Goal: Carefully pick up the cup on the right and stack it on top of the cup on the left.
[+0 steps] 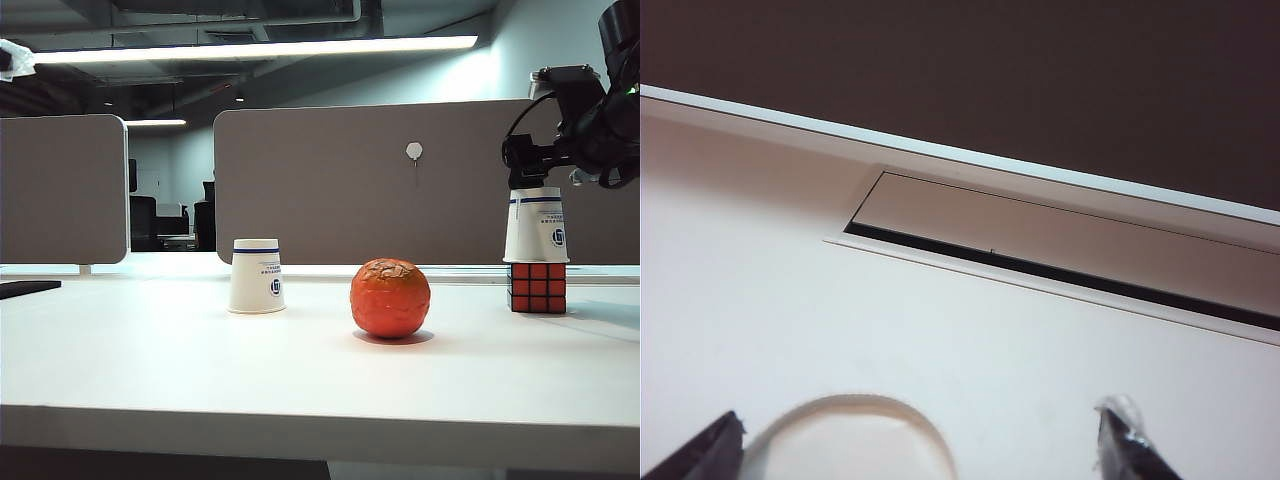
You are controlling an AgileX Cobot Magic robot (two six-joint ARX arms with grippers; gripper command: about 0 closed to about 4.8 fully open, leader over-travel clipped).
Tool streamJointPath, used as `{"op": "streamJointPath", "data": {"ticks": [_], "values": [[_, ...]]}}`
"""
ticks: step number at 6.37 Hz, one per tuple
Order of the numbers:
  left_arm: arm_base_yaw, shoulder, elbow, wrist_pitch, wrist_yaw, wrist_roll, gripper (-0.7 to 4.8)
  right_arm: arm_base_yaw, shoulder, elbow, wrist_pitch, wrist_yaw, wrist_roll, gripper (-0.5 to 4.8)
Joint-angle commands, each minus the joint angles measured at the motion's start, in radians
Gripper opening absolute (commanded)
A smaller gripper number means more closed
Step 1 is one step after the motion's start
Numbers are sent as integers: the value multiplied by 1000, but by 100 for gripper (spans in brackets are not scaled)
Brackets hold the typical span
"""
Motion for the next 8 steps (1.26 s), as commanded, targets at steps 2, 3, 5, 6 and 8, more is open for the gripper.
{"op": "streamJointPath", "data": {"ticks": [2, 3, 5, 6, 8], "values": [[0, 0, 3, 13, -3, 3, -5, 3, 2, 2, 1, -26, -3, 479], [0, 1, 3, 13, -3, 3, -5, 3, 2, 2, 1, -34, -3, 479], [0, 1, 3, 13, -3, 3, -5, 2, 2, 3, 18, -33, -5, 479], [0, 1, 3, 13, -3, 3, -5, 2, 2, 3, 32, -33, -5, 479], [0, 0, 3, 13, -3, 3, -5, 2, 0, 19, 39, -33, -8, 479]]}}
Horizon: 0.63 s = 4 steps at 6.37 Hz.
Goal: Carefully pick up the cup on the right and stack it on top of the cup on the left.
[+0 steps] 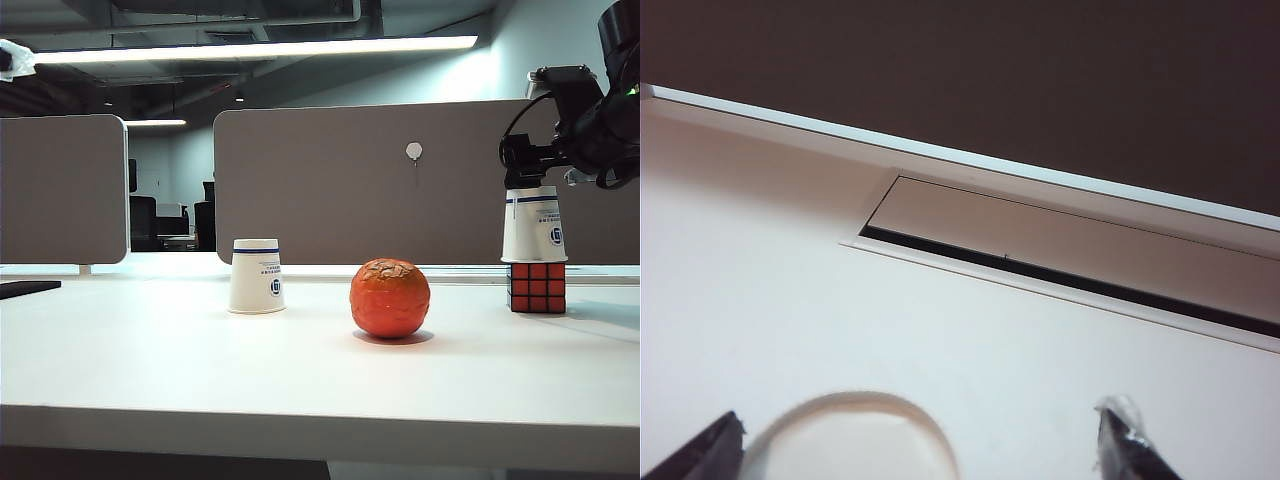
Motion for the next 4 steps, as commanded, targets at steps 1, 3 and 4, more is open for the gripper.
{"op": "streamJointPath", "data": {"ticks": [1, 3, 4], "values": [[0, 1, 3, 13, -11, 1, -5, 4, -5, 46, -15, -26, -5, 479], [0, 1, 3, 13, -10, 1, -5, 5, -4, 46, -62, -53, 2, 479], [0, 0, 3, 13, -10, 1, -5, 5, -4, 46, -68, -61, 2, 479]]}}
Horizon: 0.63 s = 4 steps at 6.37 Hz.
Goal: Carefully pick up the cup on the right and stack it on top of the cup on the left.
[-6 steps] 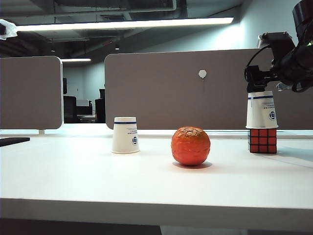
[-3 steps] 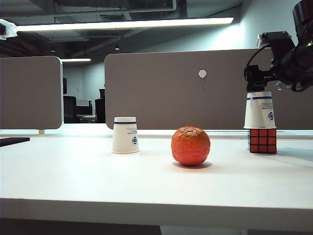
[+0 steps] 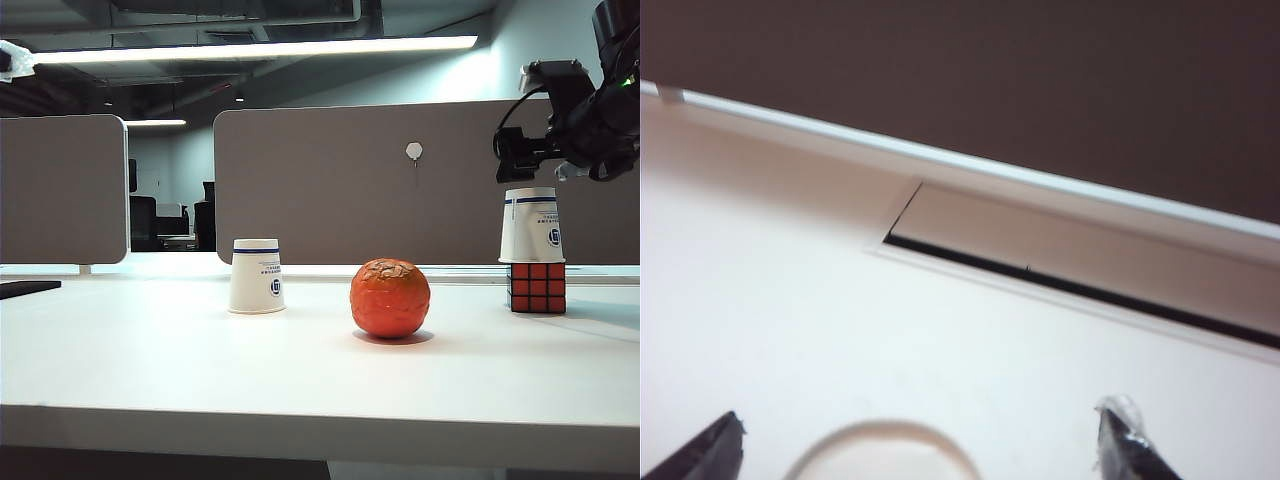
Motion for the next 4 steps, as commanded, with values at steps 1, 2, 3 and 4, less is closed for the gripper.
{"op": "streamJointPath", "data": {"ticks": [1, 2, 3, 4], "values": [[0, 0, 3, 13, 0, 0, -5, 0, -4, 5, -13, -26, 4, 479], [0, 0, 3, 13, 0, 0, -5, 0, 1, 5, -50, -26, 4, 479], [0, 0, 3, 13, 0, 0, -5, 0, 13, 5, -58, -27, 4, 479], [0, 0, 3, 13, 0, 0, -5, 0, 21, 5, -65, -26, 4, 479]]}}
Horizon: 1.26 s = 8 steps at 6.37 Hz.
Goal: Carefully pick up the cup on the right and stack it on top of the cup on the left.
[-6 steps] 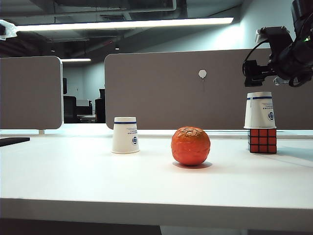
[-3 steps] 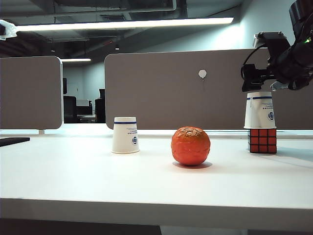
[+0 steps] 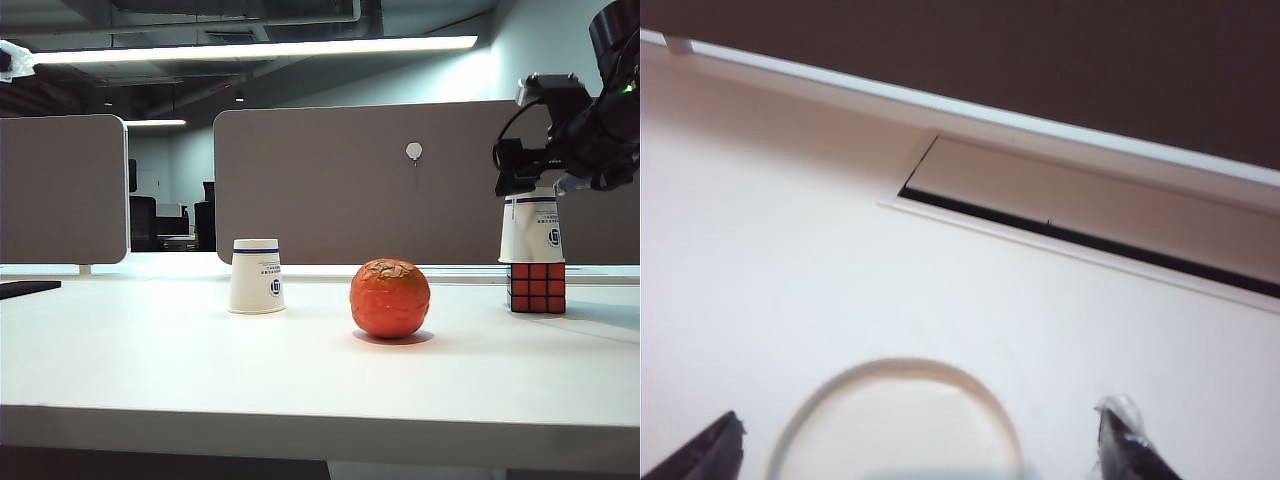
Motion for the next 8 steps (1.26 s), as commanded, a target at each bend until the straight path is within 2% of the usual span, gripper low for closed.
{"op": "streamJointPath", "data": {"ticks": [1, 2, 3, 4, 8], "values": [[0, 0, 3, 13, 0, 1, -5, 0, 10, 4, 0, -4, 3, 479], [0, 0, 3, 13, 0, 1, -5, 0, 10, 4, 3, -4, 3, 425], [0, 0, 3, 13, 0, 1, -5, 0, 10, 4, 4, -4, 3, 346], [0, 0, 3, 13, 0, 1, -5, 0, 10, 4, 4, -1, 3, 322], [0, 0, 3, 13, 0, 1, -5, -1, 10, 4, 4, -1, 3, 323]]}}
